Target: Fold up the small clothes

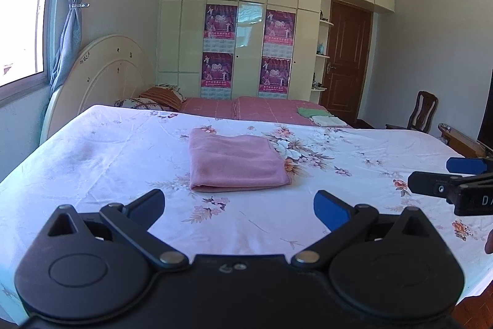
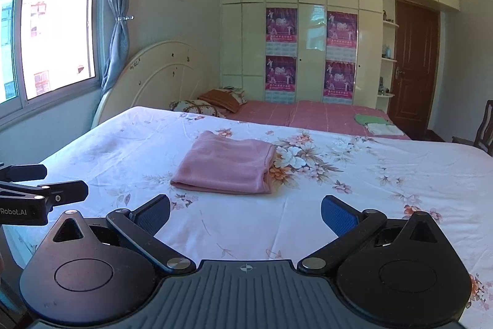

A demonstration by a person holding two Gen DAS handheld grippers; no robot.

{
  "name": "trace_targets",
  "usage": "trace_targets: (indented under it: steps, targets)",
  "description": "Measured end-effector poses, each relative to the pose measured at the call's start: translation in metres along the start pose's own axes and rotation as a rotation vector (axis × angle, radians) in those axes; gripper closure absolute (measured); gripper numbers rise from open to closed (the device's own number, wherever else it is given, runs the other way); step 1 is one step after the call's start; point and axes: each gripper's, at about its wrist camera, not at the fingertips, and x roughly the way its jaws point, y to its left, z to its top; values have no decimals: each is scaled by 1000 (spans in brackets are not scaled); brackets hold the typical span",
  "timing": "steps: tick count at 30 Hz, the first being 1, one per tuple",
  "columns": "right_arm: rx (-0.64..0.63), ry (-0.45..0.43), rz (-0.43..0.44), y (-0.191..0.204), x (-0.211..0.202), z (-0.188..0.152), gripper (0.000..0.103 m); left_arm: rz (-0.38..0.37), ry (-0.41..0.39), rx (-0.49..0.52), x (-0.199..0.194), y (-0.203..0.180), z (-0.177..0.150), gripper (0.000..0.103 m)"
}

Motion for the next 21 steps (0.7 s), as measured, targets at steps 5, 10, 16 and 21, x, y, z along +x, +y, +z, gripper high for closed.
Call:
trace_targets:
  steps: [5, 10, 16, 21]
  targets:
    - [0, -22, -3, 2, -6, 0, 0, 4, -12, 19, -6, -1, -1, 1]
    - [-6, -25, 11, 4, -5, 3, 0, 5, -15, 20, -7, -1, -1, 1]
    - [-23, -29, 22, 9, -3, 5, 0, 9, -19, 21, -9, 0, 0, 1]
    - [-22, -30, 19, 7, -2, 5, 0, 6, -15, 24, -8, -1, 0, 1]
